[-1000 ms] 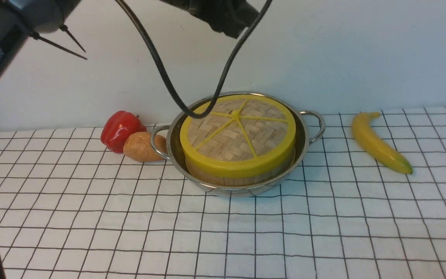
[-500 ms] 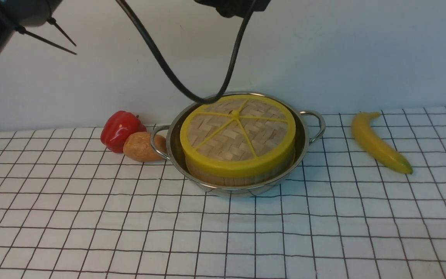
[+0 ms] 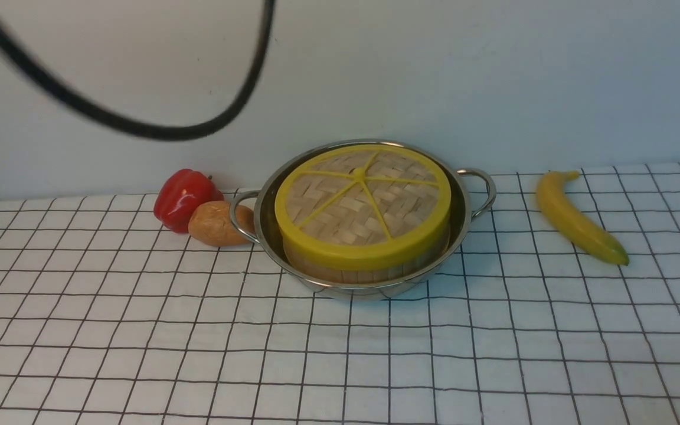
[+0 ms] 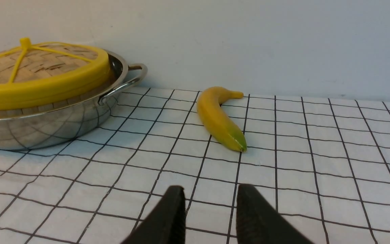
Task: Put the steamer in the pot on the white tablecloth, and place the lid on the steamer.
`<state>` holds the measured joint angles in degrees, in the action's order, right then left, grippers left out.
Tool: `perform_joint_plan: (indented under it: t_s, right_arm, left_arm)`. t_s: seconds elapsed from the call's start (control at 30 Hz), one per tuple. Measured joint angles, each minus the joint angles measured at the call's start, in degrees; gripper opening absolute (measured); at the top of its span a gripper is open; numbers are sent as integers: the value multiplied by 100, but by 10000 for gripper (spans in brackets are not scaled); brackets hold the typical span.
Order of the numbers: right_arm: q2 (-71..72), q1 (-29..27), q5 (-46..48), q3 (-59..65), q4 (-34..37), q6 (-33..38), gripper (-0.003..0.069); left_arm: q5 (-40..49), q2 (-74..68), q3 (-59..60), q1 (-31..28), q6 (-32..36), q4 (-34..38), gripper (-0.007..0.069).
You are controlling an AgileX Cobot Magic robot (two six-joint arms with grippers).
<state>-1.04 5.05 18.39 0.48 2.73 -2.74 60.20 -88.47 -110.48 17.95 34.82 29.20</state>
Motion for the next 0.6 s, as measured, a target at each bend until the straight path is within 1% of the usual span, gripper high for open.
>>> perform_joint_plan:
  t_s: [0.03, 0.07, 0.1, 0.17, 0.2, 0.27, 0.3, 0.33, 0.37, 0.57, 0.6]
  right_arm:
    - [0, 0, 0, 0, 0, 0, 240]
    - [0, 0, 0, 0, 0, 0, 240]
    - [0, 0, 0, 0, 0, 0, 240]
    - [0, 0, 0, 0, 0, 0, 240]
    - [0, 0, 0, 0, 0, 0, 240]
    - [0, 0, 0, 0, 0, 0, 240]
    - [0, 0, 0, 0, 0, 0, 240]
    - [0, 0, 0, 0, 0, 0, 240]
    - [0, 0, 0, 0, 0, 0, 240]
    - [0, 0, 0, 0, 0, 0, 240]
    - [0, 0, 0, 0, 0, 0, 240]
  left_arm:
    - [-229, 322, 280, 0, 0, -47, 295]
    - [-289, 325, 355, 0, 0, -46, 295]
    - [-829, 950, 1073, 0, -2, -204, 295]
    - [-1365, 1460, 1958, 0, -16, -395, 295]
    - [-1473, 1515, 2052, 0, -14, -415, 295]
    - [-2153, 2151, 3289, 0, -21, -569, 295]
    - [-2265, 2247, 3385, -7, -26, -579, 295]
    - [-2790, 2670, 4380, -7, -28, -581, 295]
    - [-2855, 2718, 4380, -7, -28, -581, 295]
    - [-4418, 4187, 7173, -243, -40, -441, 295]
    - [-4528, 4352, 7499, -274, -40, -414, 295]
